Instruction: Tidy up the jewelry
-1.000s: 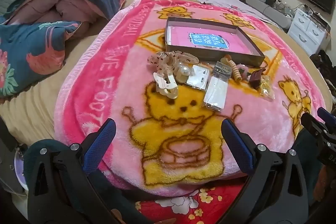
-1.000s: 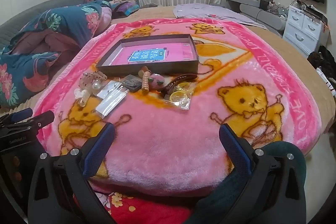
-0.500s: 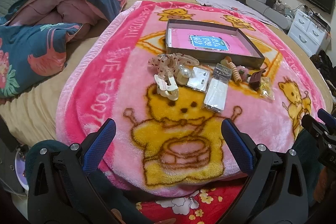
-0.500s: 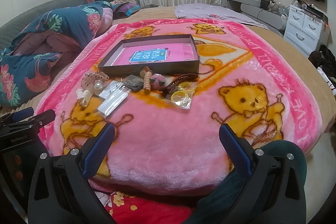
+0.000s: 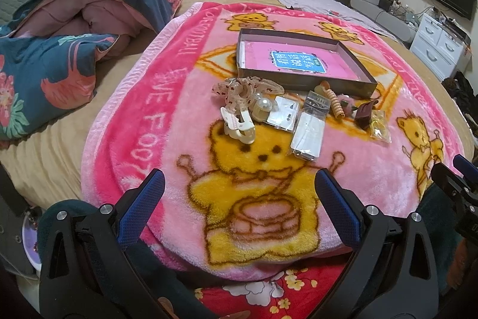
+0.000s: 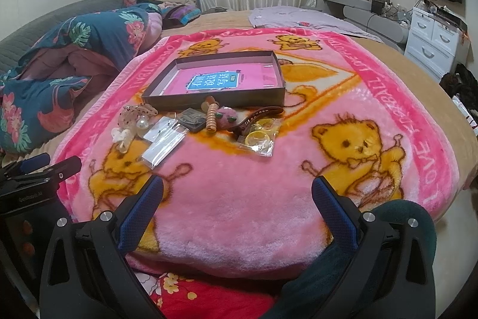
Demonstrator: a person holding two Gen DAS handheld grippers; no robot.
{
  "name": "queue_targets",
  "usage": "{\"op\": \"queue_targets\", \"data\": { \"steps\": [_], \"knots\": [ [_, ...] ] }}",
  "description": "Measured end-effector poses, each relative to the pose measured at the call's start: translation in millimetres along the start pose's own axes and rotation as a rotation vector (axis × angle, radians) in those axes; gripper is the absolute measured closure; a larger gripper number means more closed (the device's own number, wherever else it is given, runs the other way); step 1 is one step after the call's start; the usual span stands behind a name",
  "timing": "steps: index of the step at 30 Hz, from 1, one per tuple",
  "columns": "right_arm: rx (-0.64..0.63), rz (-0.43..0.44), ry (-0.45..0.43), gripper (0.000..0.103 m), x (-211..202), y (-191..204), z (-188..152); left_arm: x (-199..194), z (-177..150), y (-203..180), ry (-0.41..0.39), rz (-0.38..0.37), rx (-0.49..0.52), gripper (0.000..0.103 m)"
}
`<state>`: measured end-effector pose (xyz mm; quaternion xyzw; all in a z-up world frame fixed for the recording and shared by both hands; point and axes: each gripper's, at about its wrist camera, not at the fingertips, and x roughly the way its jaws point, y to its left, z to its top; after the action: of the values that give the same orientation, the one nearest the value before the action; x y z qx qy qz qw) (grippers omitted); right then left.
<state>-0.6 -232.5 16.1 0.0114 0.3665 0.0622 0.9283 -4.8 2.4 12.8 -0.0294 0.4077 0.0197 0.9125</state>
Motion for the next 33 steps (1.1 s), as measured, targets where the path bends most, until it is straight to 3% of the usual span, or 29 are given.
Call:
{"op": "queue_targets", "data": {
  "steps": [33],
  "knots": [
    [0.011, 0.035, -0.009, 0.004, -5.9, 2.0, 4.4, -3.4, 4.2, -4.9, -0.006, -0.006, 0.006, 0.009]
  ]
}}
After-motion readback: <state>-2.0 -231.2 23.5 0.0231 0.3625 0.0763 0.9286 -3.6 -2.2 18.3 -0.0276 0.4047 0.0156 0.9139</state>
